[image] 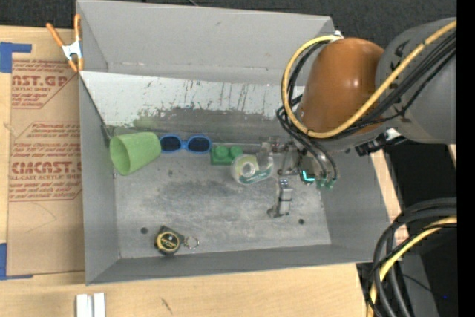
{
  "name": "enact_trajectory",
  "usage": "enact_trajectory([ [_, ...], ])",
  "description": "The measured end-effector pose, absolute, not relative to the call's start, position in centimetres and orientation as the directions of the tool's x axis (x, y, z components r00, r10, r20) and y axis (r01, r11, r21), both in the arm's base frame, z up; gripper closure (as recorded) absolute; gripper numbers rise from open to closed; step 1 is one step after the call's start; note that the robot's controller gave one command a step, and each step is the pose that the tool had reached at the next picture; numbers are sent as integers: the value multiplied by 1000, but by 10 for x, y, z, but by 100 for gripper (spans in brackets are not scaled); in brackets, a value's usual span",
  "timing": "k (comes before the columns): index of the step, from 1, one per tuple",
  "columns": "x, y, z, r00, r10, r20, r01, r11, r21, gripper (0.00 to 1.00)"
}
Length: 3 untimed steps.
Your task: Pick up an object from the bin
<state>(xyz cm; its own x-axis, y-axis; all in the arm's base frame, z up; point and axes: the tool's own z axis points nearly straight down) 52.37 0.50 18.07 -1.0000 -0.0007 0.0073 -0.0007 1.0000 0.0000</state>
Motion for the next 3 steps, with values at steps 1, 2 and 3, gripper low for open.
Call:
enact_trajectory([
  [1,584,34,147,-987,160,-1,160,987,2,0],
  [2,590,43,119,-992,127,0,127,992,0,0],
  [3,592,44,121,-991,131,-1,131,991,0,0],
])
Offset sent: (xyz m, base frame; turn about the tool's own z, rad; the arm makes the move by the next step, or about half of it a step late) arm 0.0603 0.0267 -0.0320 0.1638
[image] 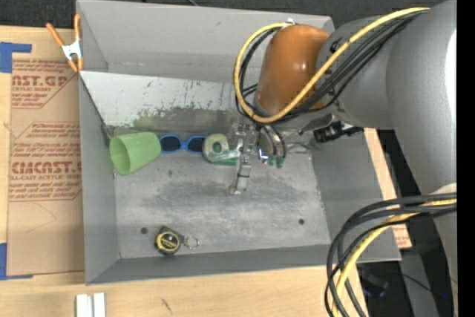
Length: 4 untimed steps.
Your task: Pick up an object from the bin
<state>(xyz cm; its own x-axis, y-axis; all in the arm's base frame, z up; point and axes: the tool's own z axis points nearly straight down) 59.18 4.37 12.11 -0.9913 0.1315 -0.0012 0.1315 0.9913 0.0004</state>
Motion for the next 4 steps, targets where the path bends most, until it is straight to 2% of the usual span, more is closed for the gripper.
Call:
enact_trajectory([
  [1,595,44,70,-992,125,-9,125,992,1,0],
  [2,596,44,70,-992,125,-10,125,992,1,0],
  [3,596,45,71,-992,124,-10,124,992,1,100],
  [4,597,45,75,-992,125,-4,125,992,0,100],
])
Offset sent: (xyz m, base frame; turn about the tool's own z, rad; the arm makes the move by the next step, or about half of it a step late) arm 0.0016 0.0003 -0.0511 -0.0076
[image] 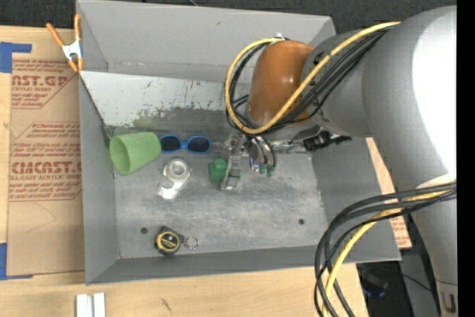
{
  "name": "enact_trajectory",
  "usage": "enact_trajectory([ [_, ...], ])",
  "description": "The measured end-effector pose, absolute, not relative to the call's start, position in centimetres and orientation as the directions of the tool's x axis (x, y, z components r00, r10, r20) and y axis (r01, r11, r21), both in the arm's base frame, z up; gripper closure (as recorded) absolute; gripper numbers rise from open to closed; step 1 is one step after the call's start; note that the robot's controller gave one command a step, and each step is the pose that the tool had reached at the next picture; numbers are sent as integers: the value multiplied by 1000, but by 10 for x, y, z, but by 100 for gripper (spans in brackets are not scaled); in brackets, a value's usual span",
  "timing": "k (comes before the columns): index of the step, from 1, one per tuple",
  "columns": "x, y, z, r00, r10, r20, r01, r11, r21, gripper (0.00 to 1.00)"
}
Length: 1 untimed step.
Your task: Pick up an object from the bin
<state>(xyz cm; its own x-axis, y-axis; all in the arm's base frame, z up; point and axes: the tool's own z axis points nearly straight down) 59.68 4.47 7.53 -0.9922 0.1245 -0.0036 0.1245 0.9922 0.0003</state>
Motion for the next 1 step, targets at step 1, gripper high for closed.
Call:
enact_trajectory([
  [1,599,45,194,-992,124,-11,123,992,3,100],
])
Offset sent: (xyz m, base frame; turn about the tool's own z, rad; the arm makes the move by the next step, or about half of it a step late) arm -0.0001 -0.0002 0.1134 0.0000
